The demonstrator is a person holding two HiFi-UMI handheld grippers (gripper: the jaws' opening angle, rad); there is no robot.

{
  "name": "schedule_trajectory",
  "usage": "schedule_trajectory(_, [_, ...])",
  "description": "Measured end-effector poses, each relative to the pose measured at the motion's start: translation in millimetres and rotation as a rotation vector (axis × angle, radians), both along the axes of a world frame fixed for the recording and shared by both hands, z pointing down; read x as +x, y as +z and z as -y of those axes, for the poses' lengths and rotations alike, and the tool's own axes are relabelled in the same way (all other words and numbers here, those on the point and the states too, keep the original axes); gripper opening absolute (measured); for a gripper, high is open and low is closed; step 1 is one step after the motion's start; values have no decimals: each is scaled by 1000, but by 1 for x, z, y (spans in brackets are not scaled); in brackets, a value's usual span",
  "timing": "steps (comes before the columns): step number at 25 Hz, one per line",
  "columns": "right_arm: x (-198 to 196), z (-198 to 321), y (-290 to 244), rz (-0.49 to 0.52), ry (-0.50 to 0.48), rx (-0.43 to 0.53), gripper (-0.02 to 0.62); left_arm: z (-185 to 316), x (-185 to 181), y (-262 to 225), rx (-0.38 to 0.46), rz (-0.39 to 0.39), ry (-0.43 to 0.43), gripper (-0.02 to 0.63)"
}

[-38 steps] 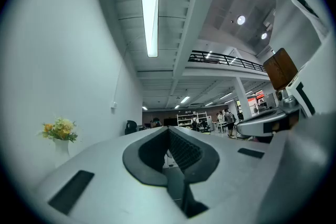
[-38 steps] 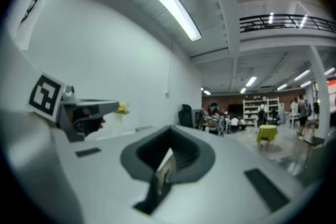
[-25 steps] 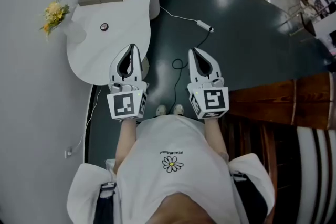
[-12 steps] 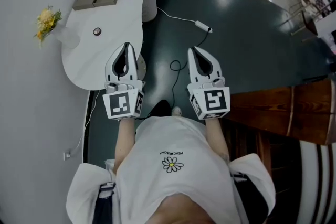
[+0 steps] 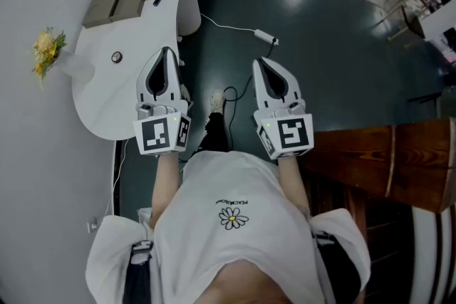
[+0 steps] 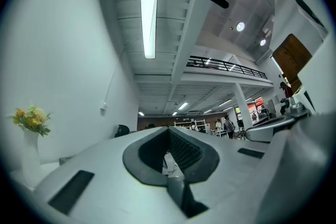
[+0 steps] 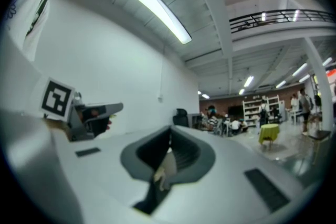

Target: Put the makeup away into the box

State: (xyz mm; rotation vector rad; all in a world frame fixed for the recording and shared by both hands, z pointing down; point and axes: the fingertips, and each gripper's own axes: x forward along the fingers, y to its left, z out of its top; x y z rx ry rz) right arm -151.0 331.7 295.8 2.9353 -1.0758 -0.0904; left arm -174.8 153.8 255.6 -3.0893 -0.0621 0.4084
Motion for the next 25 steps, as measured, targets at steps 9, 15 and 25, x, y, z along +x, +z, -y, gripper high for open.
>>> schedule_trajectory(9, [89,16,19,8,40,-67,29,13,110,14,-15,6,57,20])
schedule_trajectory(15, [164,56,32,57,5,-92,29,48,174,22,-33,18,26,20])
schedule_trajectory(25, [291,163,10,101,-93,-56,29,124,283,-5,-87,-21,27,20])
